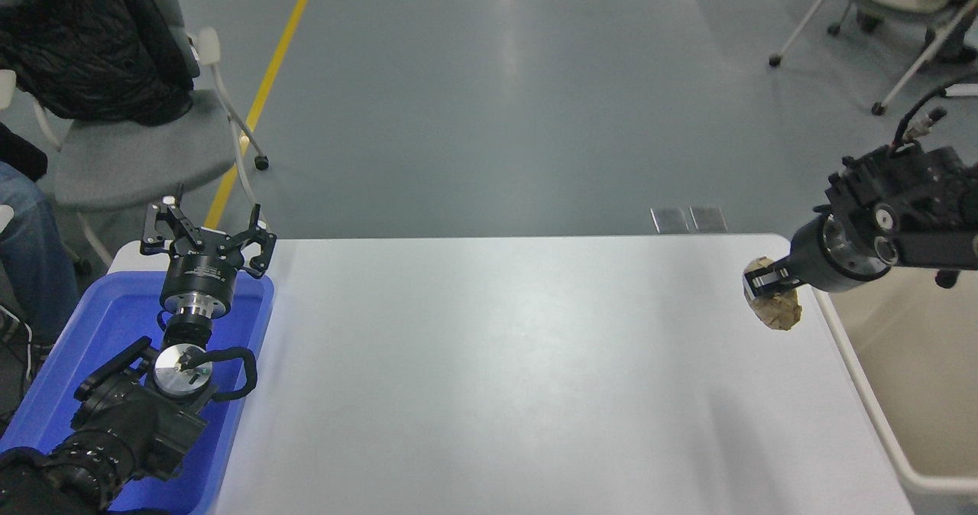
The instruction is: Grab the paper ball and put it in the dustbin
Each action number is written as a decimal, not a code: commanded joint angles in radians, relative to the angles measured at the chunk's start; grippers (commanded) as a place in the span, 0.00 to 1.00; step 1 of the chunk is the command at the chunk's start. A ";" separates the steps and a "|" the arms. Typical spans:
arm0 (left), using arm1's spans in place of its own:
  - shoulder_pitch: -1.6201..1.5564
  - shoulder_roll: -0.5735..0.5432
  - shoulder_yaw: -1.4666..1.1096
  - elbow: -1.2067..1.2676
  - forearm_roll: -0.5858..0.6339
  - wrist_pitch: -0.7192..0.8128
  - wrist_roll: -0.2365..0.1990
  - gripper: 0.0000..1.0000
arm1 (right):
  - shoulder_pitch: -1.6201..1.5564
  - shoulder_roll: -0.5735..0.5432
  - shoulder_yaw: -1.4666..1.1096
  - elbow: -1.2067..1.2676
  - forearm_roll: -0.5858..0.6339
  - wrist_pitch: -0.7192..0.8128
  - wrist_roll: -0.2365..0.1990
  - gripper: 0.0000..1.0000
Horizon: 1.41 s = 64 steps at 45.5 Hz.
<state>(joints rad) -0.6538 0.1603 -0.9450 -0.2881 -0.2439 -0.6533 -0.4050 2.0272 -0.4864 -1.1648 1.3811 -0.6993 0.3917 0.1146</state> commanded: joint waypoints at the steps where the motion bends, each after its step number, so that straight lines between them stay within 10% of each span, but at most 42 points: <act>1: 0.000 -0.001 0.000 0.000 0.000 0.001 0.000 0.99 | 0.215 -0.029 -0.029 0.056 -0.002 0.173 -0.001 0.24; 23: 0.000 -0.001 0.000 0.000 0.000 0.001 0.000 0.99 | 0.343 -0.118 -0.036 -0.051 -0.028 0.305 -0.010 0.22; 64: 0.000 -0.001 0.000 0.000 0.000 0.001 0.000 0.99 | -0.850 -0.337 0.967 -0.953 0.139 -0.459 -0.007 0.22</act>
<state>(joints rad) -0.6535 0.1596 -0.9442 -0.2881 -0.2446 -0.6518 -0.4049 1.5021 -0.8223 -0.5024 0.6088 -0.6726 0.1029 0.1081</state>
